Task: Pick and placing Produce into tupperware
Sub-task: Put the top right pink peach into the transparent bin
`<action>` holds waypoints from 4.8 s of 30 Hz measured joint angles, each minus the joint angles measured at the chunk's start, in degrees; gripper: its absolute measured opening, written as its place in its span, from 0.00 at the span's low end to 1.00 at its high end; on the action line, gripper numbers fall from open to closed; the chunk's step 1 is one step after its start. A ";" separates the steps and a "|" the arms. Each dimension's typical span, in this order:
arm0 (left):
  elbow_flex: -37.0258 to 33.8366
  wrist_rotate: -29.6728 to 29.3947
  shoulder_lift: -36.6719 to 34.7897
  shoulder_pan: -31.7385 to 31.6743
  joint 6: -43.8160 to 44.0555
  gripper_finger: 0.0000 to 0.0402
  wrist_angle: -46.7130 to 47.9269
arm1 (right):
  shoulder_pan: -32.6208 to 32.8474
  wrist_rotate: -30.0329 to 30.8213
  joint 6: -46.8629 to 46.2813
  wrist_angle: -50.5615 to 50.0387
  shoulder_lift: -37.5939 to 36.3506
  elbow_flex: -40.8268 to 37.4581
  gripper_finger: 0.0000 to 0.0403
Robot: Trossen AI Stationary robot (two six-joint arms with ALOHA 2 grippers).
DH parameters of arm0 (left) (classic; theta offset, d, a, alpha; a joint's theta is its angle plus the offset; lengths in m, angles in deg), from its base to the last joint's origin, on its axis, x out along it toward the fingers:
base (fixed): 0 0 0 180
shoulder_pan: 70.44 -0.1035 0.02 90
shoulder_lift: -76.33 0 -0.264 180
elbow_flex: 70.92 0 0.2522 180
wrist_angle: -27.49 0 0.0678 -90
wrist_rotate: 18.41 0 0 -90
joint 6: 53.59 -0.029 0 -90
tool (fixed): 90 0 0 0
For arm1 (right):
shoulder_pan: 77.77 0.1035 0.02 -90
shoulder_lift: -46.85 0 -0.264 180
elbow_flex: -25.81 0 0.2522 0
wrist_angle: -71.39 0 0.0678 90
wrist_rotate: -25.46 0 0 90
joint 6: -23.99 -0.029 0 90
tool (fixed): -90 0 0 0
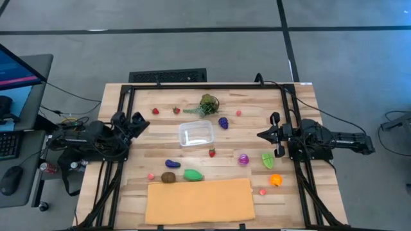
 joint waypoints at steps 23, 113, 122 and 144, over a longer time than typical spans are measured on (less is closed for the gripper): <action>0.02 -2.81 0.00 0.11 11.82 0.00 5.93 | -0.34 1.16 9.09 5.63 -0.02 -0.02 0.00; 1.90 1.55 14.47 0.06 3.65 0.00 5.21 | 3.05 10.52 -37.49 24.53 12.57 0.64 0.00; 2.03 1.12 14.62 0.06 -1.31 0.00 -1.45 | 3.90 10.28 -37.84 27.05 13.59 0.72 0.00; 2.12 -0.52 14.62 0.06 -0.72 0.00 -0.78 | 4.05 17.16 -36.96 26.01 13.57 0.83 0.00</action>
